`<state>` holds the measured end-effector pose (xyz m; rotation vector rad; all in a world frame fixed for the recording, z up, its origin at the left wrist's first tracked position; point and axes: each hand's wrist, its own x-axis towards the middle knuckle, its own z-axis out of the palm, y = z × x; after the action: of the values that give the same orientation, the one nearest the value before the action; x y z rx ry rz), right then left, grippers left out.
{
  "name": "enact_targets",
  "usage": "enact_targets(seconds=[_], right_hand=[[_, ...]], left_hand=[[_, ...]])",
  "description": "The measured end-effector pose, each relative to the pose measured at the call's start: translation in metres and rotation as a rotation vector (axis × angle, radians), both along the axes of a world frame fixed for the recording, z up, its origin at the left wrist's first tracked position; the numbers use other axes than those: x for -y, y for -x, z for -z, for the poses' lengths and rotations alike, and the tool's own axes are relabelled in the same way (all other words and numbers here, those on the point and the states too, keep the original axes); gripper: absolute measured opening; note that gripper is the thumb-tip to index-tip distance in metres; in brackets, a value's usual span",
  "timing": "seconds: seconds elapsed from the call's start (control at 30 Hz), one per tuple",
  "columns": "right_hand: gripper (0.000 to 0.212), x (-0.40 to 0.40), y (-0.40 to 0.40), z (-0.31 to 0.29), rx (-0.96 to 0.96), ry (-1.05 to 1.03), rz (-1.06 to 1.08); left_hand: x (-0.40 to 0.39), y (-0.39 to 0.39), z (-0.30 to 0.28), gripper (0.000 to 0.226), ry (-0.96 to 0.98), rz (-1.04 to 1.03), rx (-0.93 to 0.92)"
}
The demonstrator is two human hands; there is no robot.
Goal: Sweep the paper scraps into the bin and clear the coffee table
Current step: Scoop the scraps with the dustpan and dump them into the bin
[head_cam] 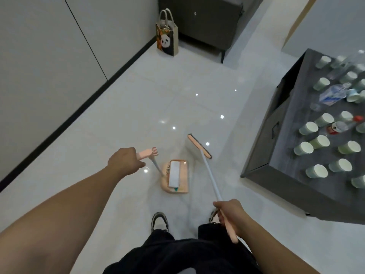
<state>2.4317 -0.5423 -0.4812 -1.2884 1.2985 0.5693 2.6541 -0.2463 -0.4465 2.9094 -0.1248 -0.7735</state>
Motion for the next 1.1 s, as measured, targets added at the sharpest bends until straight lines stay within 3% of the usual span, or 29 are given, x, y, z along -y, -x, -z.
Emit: enact_targets(seconds=[0.17,0.3,0.4,0.63,0.77,0.83,0.93,1.1], right_hand=[[0.023,0.010,-0.030,-0.008,0.010,-0.010,-0.157],[0.015,0.024,-0.063,-0.011,0.026,-0.004,-0.353],[0.015,0.024,-0.087,-0.012,0.043,0.005,-0.543],[0.033,-0.031,-0.111,-0.020,0.078,-0.026,-0.967],[0.039,-0.086,-0.101,-0.032,0.110,-0.064,-1.202],[0.039,-0.116,-0.092,-0.040,0.141,-0.071,-1.297],[0.020,-0.165,-0.071,-0.051,0.175,-0.068,-1.403],[0.016,-0.238,-0.018,-0.065,0.238,-0.057,-1.550]], left_hand=[[0.011,0.017,-0.008,0.023,0.109,-0.011,-0.221],[0.005,0.045,-0.016,0.013,0.164,-0.243,-0.140],[-0.013,0.076,-0.027,0.006,0.197,-0.515,-0.001],[-0.088,0.213,-0.069,0.008,0.004,-1.152,0.319],[-0.121,0.316,-0.109,0.048,0.036,-1.665,0.619],[-0.132,0.365,-0.125,0.052,0.090,-1.896,0.743],[-0.150,0.430,-0.141,0.050,0.240,-2.194,0.918],[-0.179,0.513,-0.145,0.050,0.485,-2.494,1.105]])
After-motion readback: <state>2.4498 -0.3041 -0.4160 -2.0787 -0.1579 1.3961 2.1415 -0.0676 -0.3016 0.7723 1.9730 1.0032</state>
